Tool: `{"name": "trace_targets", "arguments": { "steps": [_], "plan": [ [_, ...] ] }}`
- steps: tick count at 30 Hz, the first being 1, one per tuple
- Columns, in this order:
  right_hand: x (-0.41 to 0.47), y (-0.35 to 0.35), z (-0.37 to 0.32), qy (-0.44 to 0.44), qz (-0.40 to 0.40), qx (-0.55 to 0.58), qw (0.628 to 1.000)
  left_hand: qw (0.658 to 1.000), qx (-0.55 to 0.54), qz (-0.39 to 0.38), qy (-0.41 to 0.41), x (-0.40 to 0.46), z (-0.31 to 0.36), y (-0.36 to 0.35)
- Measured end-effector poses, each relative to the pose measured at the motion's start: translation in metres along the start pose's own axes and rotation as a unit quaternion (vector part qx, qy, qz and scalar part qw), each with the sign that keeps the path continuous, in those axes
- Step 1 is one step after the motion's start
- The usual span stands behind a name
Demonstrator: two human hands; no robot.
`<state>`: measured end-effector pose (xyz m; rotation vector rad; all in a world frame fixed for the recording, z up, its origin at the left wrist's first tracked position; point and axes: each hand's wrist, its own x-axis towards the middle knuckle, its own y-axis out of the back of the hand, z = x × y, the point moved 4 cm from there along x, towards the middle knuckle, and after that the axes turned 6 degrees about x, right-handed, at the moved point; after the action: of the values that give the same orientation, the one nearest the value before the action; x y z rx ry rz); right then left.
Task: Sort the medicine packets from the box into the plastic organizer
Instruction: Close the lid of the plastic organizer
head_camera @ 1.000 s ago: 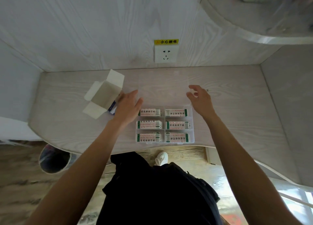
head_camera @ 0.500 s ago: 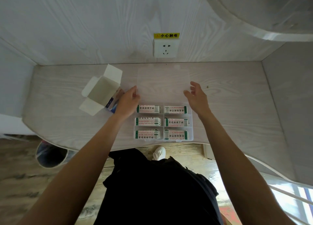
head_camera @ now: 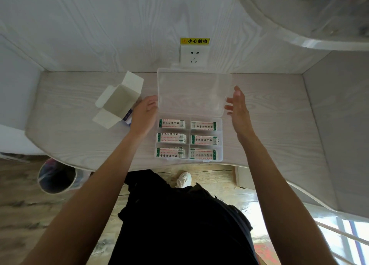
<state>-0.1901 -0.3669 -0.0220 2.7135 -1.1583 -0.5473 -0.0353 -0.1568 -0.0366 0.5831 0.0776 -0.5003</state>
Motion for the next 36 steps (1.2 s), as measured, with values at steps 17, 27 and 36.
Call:
{"name": "trace_targets", "arguments": {
  "steps": [17, 27, 36],
  "plan": [
    [-0.090, 0.006, 0.028, -0.005, -0.049, 0.021, 0.999, 0.976, -0.183, -0.061, 0.100, -0.068, -0.017, 0.007],
    [-0.114, -0.005, 0.067, 0.007, -0.080, -0.064, 0.995, 0.975, -0.110, -0.164, 0.099, -0.090, -0.031, -0.005],
    [-0.120, -0.008, 0.085, -0.001, -0.080, -0.166, 0.983, 0.986, -0.009, -0.148, 0.078, -0.094, -0.041, -0.010]
  ]
}}
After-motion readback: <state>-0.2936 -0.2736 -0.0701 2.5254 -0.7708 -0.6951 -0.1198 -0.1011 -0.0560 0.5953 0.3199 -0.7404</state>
